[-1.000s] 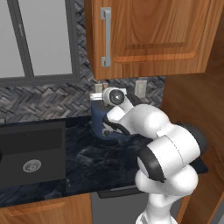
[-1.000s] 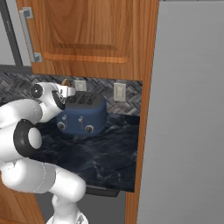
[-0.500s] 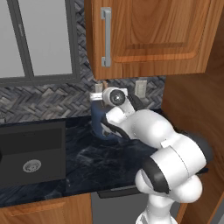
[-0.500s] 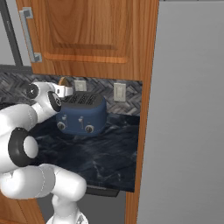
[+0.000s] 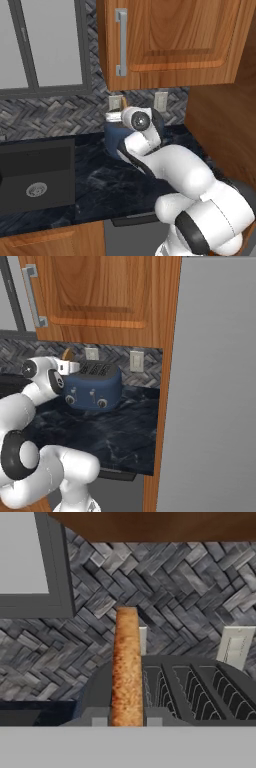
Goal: Start the toaster. Once the lever pops up, take the bread to the plate on the dining counter.
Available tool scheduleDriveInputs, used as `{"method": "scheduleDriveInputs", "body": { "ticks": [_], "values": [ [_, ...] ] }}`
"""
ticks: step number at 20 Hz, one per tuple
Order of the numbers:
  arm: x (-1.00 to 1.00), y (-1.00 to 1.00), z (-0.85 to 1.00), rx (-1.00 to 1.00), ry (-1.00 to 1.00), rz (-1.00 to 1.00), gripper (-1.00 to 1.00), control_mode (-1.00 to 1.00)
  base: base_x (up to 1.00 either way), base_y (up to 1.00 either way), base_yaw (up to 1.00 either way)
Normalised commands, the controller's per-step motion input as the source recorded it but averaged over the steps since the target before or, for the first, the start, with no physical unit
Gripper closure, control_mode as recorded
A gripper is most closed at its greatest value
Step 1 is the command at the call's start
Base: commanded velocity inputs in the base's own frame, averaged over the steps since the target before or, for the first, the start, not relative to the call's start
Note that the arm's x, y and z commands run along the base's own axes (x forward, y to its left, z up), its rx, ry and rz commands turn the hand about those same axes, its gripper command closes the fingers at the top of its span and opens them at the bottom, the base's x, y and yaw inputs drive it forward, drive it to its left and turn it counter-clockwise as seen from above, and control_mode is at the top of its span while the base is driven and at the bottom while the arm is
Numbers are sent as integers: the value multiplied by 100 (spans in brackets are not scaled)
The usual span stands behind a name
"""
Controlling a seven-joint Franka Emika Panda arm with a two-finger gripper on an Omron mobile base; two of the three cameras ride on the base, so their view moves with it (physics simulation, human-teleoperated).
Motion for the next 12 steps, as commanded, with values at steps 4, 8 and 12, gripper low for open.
{"method": "scheduleDriveInputs", "body": {
  "ticks": [4, 8, 12],
  "values": [
    [-61, -18, 24, 0, 0, 0, 100, -100, 0, 0, 0],
    [-69, -34, 21, 0, 2, 0, 100, -100, 0, 0, 0],
    [-77, -57, 16, 0, 10, 0, 100, -100, 0, 0, 0]
  ]
}}
